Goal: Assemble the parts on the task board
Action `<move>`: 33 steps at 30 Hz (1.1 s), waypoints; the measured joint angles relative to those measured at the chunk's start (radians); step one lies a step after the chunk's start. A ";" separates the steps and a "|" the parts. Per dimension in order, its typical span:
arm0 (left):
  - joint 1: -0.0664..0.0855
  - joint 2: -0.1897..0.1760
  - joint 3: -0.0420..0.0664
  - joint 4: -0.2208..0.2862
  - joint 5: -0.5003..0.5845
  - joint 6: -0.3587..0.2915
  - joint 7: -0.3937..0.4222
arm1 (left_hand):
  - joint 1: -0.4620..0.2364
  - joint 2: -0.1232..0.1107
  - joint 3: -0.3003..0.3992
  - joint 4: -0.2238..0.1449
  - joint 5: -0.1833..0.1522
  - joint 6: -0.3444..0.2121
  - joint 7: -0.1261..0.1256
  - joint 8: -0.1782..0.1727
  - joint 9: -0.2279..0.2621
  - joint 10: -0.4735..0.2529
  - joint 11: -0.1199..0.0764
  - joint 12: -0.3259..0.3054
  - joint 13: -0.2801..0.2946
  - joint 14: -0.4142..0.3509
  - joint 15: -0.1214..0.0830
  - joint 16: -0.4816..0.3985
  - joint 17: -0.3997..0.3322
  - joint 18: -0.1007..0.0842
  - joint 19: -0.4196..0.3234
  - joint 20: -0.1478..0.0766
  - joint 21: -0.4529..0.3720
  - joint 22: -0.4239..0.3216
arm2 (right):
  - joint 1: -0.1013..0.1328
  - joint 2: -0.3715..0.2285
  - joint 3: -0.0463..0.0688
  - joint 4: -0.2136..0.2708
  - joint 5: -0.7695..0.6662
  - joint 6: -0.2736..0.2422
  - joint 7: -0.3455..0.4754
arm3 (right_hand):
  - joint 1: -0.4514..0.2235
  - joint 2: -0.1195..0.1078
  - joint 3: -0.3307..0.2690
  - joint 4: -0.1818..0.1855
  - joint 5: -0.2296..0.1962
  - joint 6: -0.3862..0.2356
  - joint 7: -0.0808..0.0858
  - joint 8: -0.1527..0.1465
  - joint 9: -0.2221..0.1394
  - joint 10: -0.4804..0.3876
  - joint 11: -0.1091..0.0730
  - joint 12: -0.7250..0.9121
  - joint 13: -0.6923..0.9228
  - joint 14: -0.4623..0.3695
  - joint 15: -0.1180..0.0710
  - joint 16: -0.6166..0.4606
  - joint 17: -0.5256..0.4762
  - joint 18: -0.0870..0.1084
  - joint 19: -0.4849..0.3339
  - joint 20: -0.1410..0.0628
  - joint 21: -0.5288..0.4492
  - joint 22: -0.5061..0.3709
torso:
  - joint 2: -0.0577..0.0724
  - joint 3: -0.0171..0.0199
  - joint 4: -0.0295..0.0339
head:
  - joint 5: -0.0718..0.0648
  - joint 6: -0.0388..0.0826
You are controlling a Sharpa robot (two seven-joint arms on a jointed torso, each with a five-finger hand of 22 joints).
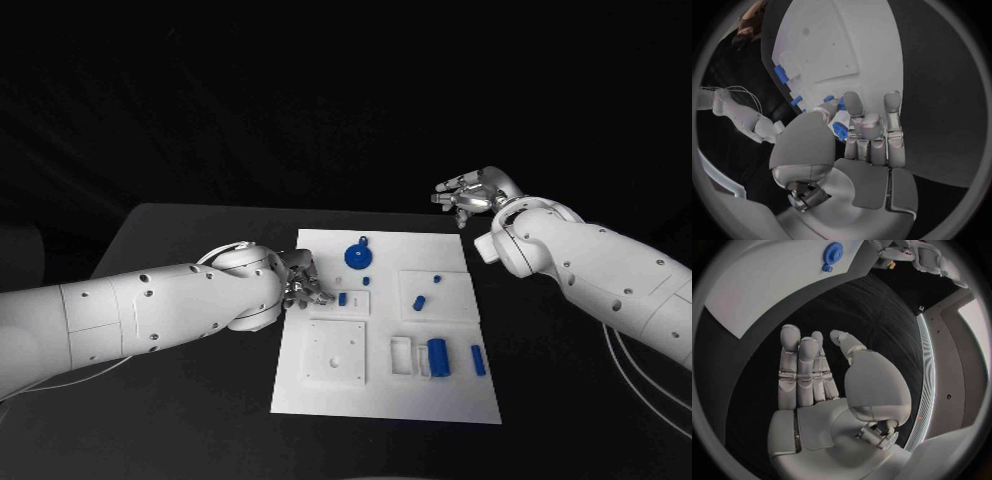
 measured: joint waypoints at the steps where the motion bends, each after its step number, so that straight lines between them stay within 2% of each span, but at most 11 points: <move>1: -0.001 0.000 -0.001 -0.001 0.000 0.000 -0.001 | -0.002 -0.002 0.000 0.000 -0.002 0.016 -0.010 0.000 0.000 -0.008 -0.008 0.000 0.000 0.000 0.000 0.000 -0.001 0.000 0.000 0.000 0.000 0.000 | 0.000 0.000 0.000 0.000 0.000 0.000 0.000 | 0.000 0.000 0.000 0.000 0.000 0.000 0.000 0.000 0.000 0.000 0.000 0.000 0.000 0.000 0.000 0.000 0.000 0.000 0.000 0.000 0.000 0.000 | 0.000 0.0000 0.0000 | 0.000 0.000; 6: -0.002 0.001 -0.001 -0.002 0.000 0.000 -0.002 | -0.002 -0.002 -0.006 0.011 -0.017 0.025 -0.015 0.000 0.001 -0.010 -0.010 0.000 0.000 0.000 0.000 -0.004 -0.003 0.000 0.000 0.000 0.000 0.000 | 0.000 0.000 0.000 0.000 0.000 0.000 0.000 | 0.000 0.000 0.000 0.000 0.000 0.000 0.000 0.000 0.000 0.000 0.000 0.000 0.000 0.000 0.000 0.000 0.000 0.000 0.000 0.000 0.000 0.000 | 0.000 -0.0001 0.0002 | 0.001 0.000; 11: -0.002 0.002 -0.001 -0.006 0.001 0.000 -0.003 | -0.008 -0.007 -0.013 0.029 -0.066 0.028 -0.018 0.000 0.003 -0.012 -0.011 0.000 0.000 0.000 0.000 -0.004 -0.005 0.000 0.000 0.000 -0.004 0.000 | 0.000 0.000 0.000 -0.001 0.000 0.000 0.000 | 0.000 0.000 0.000 0.000 0.000 0.000 0.000 0.000 0.000 0.000 0.000 0.000 0.000 0.000 0.000 0.000 0.000 0.000 0.000 0.000 0.000 0.000 | 0.000 -0.0005 0.0002 | 0.001 0.001; 13: -0.002 0.002 -0.001 -0.007 0.001 -0.001 -0.003 | -0.013 -0.013 -0.013 0.029 -0.068 0.029 -0.019 0.000 0.004 -0.012 -0.011 0.000 0.000 0.000 0.000 -0.004 -0.005 0.000 0.000 0.000 -0.004 0.000 | 0.000 0.000 0.000 -0.001 0.000 0.000 0.000 | 0.000 0.000 0.000 0.000 0.000 0.000 0.000 0.000 0.000 0.000 0.000 0.000 0.000 0.000 0.000 0.000 0.000 0.000 0.000 0.000 0.000 0.000 | 0.000 -0.0005 0.0000 | 0.001 0.001; 18: -0.003 0.003 -0.001 -0.010 0.001 -0.001 -0.003 | -0.019 -0.019 -0.024 0.040 -0.097 0.032 -0.022 0.000 0.005 -0.012 -0.011 0.000 0.000 0.000 0.000 -0.008 -0.008 0.000 0.000 0.000 -0.004 0.000 | 0.000 0.000 0.000 -0.001 0.000 0.000 0.000 | 0.000 0.000 0.000 0.000 0.000 0.000 0.000 0.000 0.000 0.000 0.000 0.000 0.000 0.000 0.000 0.000 0.000 0.000 0.000 0.000 0.000 0.000 | 0.000 -0.0004 -0.0002 | 0.000 0.002; 33: -0.003 0.007 -0.001 -0.018 0.001 -0.005 -0.004 | -0.027 -0.027 -0.029 0.057 -0.126 0.032 -0.022 0.000 0.005 -0.012 -0.011 0.000 0.000 0.000 0.000 -0.008 -0.013 0.000 0.004 -0.004 -0.008 0.000 | -0.002 -0.001 0.000 -0.001 0.000 -0.001 0.000 | 0.000 0.000 0.000 0.000 0.000 0.001 -0.001 0.000 0.000 0.000 0.000 0.000 -0.001 0.000 0.000 0.000 0.000 0.000 0.000 0.000 0.000 0.000 | 0.000 0.0000 -0.0006 | -0.001 0.004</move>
